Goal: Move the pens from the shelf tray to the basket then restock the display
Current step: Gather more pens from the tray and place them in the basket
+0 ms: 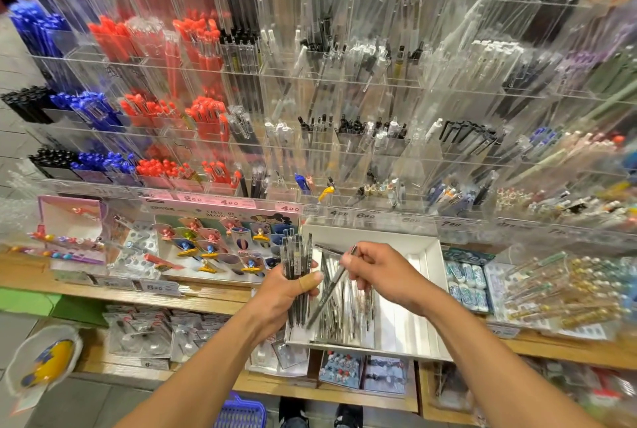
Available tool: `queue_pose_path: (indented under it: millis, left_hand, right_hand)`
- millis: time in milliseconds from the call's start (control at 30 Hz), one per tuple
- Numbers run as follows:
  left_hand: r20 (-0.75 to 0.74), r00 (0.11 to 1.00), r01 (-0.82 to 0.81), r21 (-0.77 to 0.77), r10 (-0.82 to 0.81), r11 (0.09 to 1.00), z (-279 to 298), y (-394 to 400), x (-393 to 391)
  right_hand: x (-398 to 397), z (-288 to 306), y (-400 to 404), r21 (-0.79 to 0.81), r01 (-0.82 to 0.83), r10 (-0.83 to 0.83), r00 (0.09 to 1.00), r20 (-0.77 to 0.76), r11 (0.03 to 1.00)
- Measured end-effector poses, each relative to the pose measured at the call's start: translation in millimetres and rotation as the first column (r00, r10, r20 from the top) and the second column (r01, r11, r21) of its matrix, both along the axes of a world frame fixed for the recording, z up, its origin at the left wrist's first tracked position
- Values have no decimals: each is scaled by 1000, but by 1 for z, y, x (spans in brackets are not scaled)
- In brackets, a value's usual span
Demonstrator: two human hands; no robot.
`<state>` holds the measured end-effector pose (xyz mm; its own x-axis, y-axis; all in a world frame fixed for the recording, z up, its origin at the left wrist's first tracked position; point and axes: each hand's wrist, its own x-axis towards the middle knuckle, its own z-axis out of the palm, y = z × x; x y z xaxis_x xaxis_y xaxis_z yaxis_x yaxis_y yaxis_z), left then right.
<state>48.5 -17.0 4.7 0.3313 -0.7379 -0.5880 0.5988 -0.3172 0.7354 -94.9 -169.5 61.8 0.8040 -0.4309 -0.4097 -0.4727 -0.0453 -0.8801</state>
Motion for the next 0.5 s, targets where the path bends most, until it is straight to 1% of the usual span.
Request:
queue_pose_path:
  millis: [100, 167, 233, 267, 300, 333, 367, 400, 433, 467, 500]
  left_hand:
    - [-42, 994, 100, -47, -102, 994, 2, -3, -5]
    - [-51, 987, 153, -47, -155, 987, 2, -4, -10]
    - [-62, 988, 144, -13, -144, 990, -2, -4, -14]
    - [-69, 991, 114, 12, -113, 993, -4, -3, -16]
    - [-75, 994, 84, 39, -81, 996, -7, -1, -16]
    - [-82, 995, 64, 63, -59, 996, -9, 2, -15]
    - [-90, 995, 54, 82, -47, 995, -11, 4, -15]
    - [-96, 995, 48, 94, -39, 994, -13, 7, -15]
    - [-102, 994, 40, 102, -30, 994, -15, 9, -14]
    - [-109, 994, 28, 109, -16, 994, -16, 11, -13]
    - [-118, 993, 8, 112, 5, 994, -17, 13, -12]
  right_hand:
    - [14, -9, 4, 90, 133, -140, 988, 71, 987]
    - [22, -19, 5, 154, 179, -196, 975, 103, 972]
    - [27, -32, 5, 231, 238, -269, 956, 116, 944]
    - [30, -41, 3, 245, 279, -311, 945, 100, 928]
    - [33, -51, 3, 227, 326, -348, 935, 63, 918]
    - [35, -64, 5, 160, 367, -372, 928, 1, 916]
    - [36, -77, 7, 37, 375, -371, 925, -84, 926]
    - [36, -92, 11, -107, 325, -340, 922, -184, 940]
    - [34, -108, 16, -225, 231, -290, 914, -282, 947]
    - [31, -122, 22, -300, 131, -240, 900, -363, 945]
    - [29, -133, 28, -342, 50, -201, 885, -421, 938]
